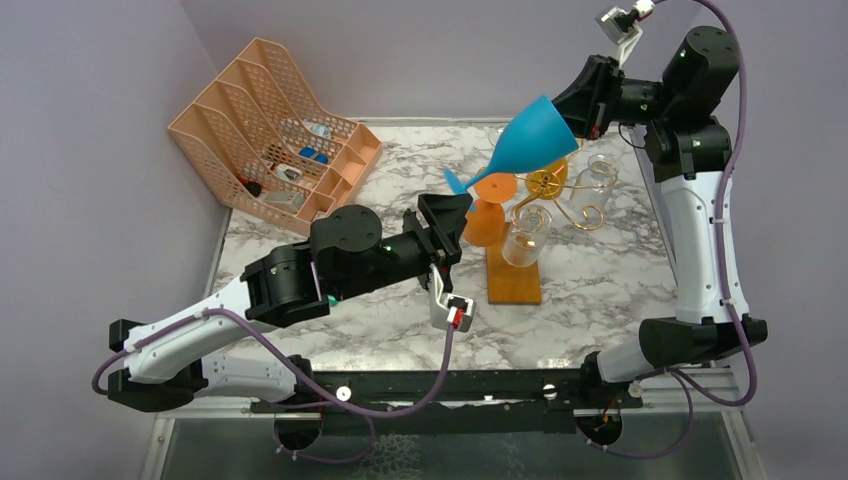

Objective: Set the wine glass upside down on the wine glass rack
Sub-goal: Turn the wine glass upside down at the wine rack.

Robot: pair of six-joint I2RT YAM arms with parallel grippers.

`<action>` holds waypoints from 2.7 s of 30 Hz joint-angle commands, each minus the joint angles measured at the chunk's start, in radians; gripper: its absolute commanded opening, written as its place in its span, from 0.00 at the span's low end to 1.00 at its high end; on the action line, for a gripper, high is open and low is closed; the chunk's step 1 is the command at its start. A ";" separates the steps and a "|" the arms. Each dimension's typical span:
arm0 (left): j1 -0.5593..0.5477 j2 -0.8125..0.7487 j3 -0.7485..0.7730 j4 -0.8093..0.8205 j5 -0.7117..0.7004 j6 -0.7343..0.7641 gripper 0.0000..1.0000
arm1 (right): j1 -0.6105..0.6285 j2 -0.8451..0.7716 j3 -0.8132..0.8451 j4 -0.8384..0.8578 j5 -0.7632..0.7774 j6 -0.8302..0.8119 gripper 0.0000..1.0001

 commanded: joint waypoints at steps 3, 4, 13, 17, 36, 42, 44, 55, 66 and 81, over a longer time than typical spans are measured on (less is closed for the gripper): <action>-0.002 0.039 0.082 -0.112 -0.118 0.064 0.52 | 0.032 0.031 0.095 -0.049 0.000 -0.030 0.01; -0.002 0.046 0.088 -0.119 -0.137 0.074 0.51 | 0.037 0.035 0.105 -0.059 0.001 -0.039 0.01; -0.001 0.093 0.143 -0.160 -0.212 0.136 0.37 | 0.054 0.051 0.132 -0.120 0.027 -0.076 0.01; -0.001 0.099 0.149 -0.164 -0.212 0.136 0.13 | 0.057 0.045 0.132 -0.124 0.046 -0.077 0.01; 0.002 0.055 0.195 -0.003 -0.229 -0.083 0.00 | 0.056 -0.258 -0.277 0.385 0.486 0.087 0.79; 0.002 0.016 0.149 0.034 -0.188 -0.143 0.00 | 0.057 -0.328 -0.357 0.503 0.509 0.066 0.83; 0.002 0.011 0.136 0.040 -0.195 -0.164 0.00 | 0.056 -0.346 -0.357 0.517 0.509 0.038 0.83; 0.002 0.042 0.151 0.172 -0.070 -0.533 0.00 | 0.057 -0.440 -0.498 0.576 0.213 -0.487 0.79; 0.002 0.077 0.139 0.304 0.064 -0.707 0.00 | 0.056 -0.481 -0.605 0.686 -0.011 -0.588 0.53; 0.002 0.126 0.140 0.343 0.126 -0.733 0.00 | 0.057 -0.495 -0.649 0.886 -0.032 -0.380 0.36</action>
